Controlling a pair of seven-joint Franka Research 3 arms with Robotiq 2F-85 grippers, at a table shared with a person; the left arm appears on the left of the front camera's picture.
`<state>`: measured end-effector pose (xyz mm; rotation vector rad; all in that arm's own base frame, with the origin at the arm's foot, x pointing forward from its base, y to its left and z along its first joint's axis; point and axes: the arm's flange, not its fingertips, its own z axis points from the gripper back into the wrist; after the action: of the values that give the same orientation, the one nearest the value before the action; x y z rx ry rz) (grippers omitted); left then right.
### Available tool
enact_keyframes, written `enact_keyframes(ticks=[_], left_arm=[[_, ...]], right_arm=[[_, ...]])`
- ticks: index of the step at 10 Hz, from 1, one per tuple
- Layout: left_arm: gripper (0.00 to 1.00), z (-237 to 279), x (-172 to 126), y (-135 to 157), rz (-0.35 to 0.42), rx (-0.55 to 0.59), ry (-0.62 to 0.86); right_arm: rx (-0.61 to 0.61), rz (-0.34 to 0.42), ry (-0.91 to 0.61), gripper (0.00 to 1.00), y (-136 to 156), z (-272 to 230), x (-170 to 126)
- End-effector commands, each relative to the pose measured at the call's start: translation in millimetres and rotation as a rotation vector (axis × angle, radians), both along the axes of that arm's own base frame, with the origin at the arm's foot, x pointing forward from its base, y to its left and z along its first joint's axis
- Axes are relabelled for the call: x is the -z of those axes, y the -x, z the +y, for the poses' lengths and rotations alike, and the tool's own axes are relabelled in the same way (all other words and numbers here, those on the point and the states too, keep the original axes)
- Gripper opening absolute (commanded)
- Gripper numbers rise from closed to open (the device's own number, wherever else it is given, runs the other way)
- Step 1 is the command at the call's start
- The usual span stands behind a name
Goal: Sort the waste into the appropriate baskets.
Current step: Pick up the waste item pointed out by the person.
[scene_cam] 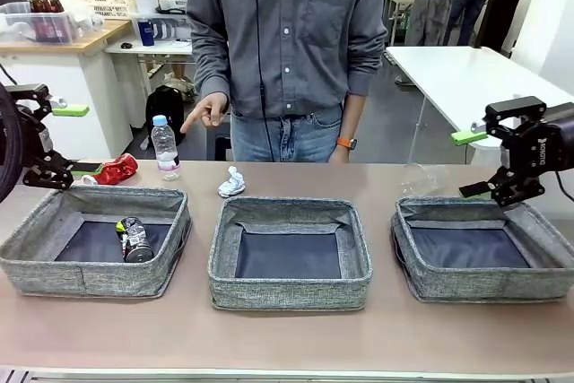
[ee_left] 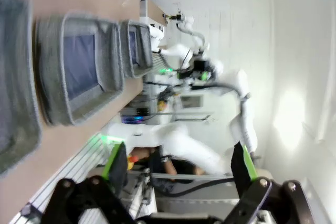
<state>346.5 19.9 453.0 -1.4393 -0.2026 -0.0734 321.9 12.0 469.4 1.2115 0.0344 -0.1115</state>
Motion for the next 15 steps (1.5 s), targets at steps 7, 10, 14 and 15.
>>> enact_keyframes(ticks=[7, 10, 14, 15], left_arm=[[1.00, 55.9, -5.4, -124.4, -0.893, -0.134, -0.069], [1.00, 58.1, 0.4, -112.8, -0.869, -0.091, 0.037], [1.00, 76.8, 17.8, -160.0, -1.212, -0.263, -0.105], [1.00, 74.9, 31.3, -172.5, -1.260, -0.246, -0.213]], right_arm=[[0.005, 0.016, -0.009, 1.00, -0.1, 1.2, -5.4], [0.005, 0.016, -0.009, 1.00, -0.1, 1.2, -5.4], [0.005, 0.016, -0.009, 1.00, -0.1, 1.2, -5.4], [0.005, 0.016, -0.009, 1.00, -0.1, 1.2, -5.4]])
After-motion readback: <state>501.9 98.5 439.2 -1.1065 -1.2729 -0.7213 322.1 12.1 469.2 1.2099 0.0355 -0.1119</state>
